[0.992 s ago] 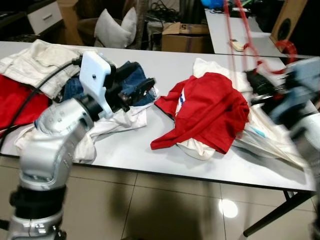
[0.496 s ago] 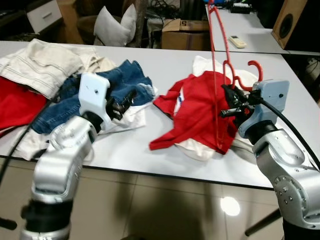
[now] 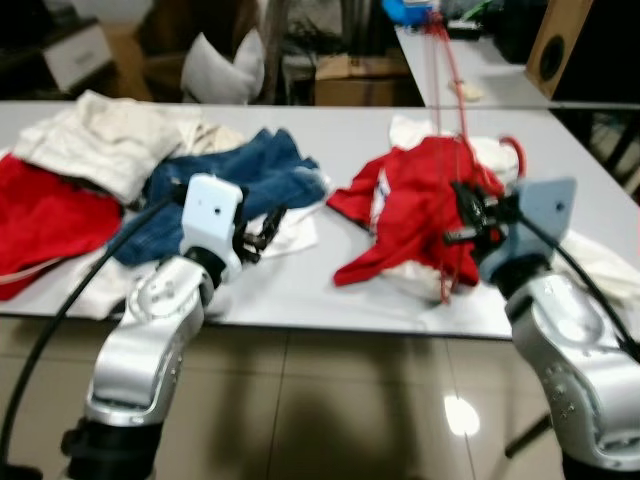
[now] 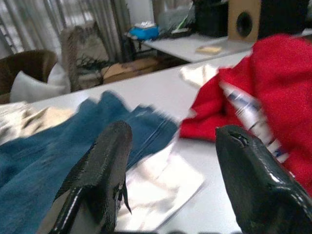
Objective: Hang hanger
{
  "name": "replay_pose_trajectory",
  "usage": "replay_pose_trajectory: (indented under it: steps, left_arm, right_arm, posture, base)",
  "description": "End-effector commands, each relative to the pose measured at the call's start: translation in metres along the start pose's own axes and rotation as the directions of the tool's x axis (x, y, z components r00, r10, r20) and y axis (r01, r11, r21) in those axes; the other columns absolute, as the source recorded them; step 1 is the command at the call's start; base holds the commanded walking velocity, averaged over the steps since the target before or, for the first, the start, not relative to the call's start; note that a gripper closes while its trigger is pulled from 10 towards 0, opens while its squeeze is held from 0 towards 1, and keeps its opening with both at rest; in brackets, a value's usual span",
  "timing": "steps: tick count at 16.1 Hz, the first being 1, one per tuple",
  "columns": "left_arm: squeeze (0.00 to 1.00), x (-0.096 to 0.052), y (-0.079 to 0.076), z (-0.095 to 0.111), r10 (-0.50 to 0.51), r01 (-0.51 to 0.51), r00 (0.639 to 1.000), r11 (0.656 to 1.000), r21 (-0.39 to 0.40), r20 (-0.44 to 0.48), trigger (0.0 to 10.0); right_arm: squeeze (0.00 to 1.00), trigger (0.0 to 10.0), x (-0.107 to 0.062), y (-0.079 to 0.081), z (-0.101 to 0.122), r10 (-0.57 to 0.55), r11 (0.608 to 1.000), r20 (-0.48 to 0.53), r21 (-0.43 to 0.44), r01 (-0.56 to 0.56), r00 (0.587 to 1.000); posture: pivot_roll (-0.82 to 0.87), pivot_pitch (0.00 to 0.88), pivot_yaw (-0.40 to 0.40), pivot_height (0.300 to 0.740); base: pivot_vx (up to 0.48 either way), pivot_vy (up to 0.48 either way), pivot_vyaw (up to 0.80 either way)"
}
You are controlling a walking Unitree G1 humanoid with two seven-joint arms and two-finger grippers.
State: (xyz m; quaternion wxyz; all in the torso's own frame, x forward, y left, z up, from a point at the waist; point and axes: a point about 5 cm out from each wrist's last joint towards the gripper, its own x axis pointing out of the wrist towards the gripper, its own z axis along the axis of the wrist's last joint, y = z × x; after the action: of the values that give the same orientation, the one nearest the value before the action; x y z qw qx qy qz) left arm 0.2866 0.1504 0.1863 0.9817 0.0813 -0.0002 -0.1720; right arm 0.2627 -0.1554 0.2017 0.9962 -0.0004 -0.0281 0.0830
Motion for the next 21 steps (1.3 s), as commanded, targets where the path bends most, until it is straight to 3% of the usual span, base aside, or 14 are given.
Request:
replay_pose_trajectory:
  steps: [1,4,13,15,21]
  left_arm:
    - [0.0,0.0,0.0,0.002,0.008,-0.008,1.0,1.0,0.01,0.008,10.0]
    - [0.0,0.002,0.001,0.003,0.022,-0.022,1.0,1.0,0.016,0.014,10.0]
    - [0.0,0.004,-0.001,-0.004,0.005,-0.005,1.0,1.0,0.015,-0.003,10.0]
    - [0.0,0.003,-0.005,-0.003,-0.034,0.033,0.999,0.999,0.029,0.019,10.0]
    - [0.0,0.009,-0.012,-0.012,-0.047,0.047,0.999,0.997,0.068,-0.002,10.0]
  right_arm:
    - [0.0,10.0,0.001,-0.001,0.005,-0.013,1.0,0.033,-0.002,0.013,0.999]
    - [0.0,10.0,0.0,0.002,0.0,0.012,0.996,0.038,0.093,-0.016,0.999]
    - [0.0,10.0,-0.009,0.005,-0.02,0.049,0.995,-0.039,0.087,-0.046,0.998]
    - [0.0,10.0,-0.012,0.005,-0.025,0.053,0.994,-0.064,0.098,-0.046,0.997]
    - [0.0,10.0,-0.017,-0.002,-0.033,0.019,0.997,-0.099,0.077,-0.011,0.995]
  posture:
    - [-0.14,0.0,0.04,0.74]
    - [-0.14,0.0,0.036,0.74]
    - [-0.15,0.0,0.043,0.74]
    - [-0.15,0.0,0.043,0.74]
    - [-0.16,0.0,0.051,0.74]
  base:
    - [0.0,0.375,0.0]
    - [0.0,0.375,0.0]
    - [0.0,0.377,-0.09]
    - [0.0,0.0,-0.8]
    - [0.0,-0.48,-0.8]
